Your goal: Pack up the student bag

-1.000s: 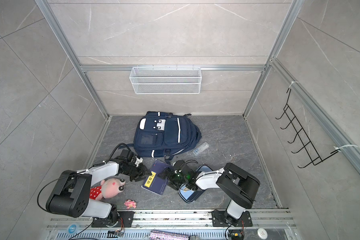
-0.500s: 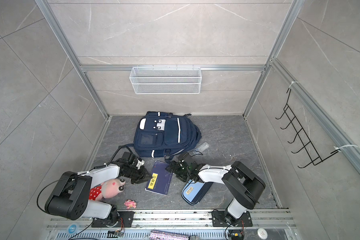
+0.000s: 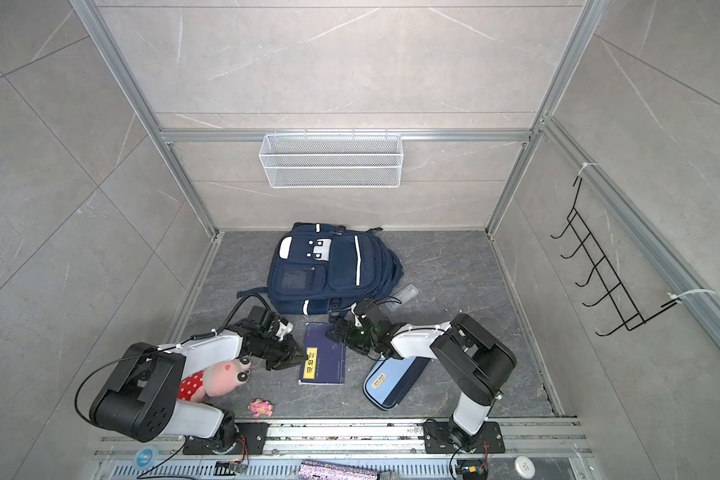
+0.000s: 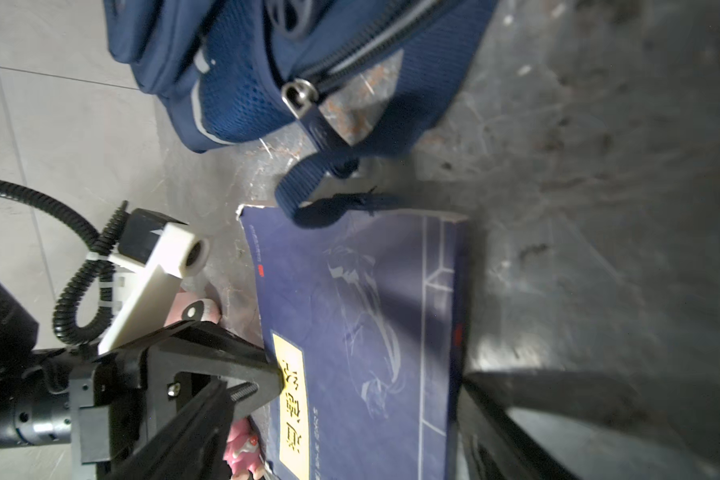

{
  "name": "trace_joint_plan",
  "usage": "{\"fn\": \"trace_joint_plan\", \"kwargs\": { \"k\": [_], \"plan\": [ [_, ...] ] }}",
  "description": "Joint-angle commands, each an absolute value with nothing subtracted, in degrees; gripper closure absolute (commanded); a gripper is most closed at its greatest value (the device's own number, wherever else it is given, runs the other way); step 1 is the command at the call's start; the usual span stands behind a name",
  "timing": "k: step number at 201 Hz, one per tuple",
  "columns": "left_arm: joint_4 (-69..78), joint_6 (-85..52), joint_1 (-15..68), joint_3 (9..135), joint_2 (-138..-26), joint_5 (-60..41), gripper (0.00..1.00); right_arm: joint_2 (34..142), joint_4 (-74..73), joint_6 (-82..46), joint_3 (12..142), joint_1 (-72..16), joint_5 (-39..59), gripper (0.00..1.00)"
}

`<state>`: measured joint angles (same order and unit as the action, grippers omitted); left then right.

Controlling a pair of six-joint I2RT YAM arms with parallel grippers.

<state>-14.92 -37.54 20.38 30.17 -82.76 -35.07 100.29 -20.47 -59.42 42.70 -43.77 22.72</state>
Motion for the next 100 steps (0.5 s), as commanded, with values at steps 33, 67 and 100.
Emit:
{"fn": "trace_joint_plan", "kwargs": {
  "k": [33,67,100],
  "plan": [
    [-19.3,-39.1,23.2,28.8,-87.5,-28.5,0.75,105.4,-21.5,-55.7,41.4,-46.3,36.5,0.31],
    [-18.8,-39.5,23.2,28.4,-86.0,-28.4,0.75,103.2,-19.4,-54.0,42.0,-46.3,35.6,0.47],
    [-18.7,-39.5,23.2,28.3,-84.1,-28.3,0.75,99.7,-12.9,-50.0,44.3,-46.2,32.4,0.83]
  ]
}}
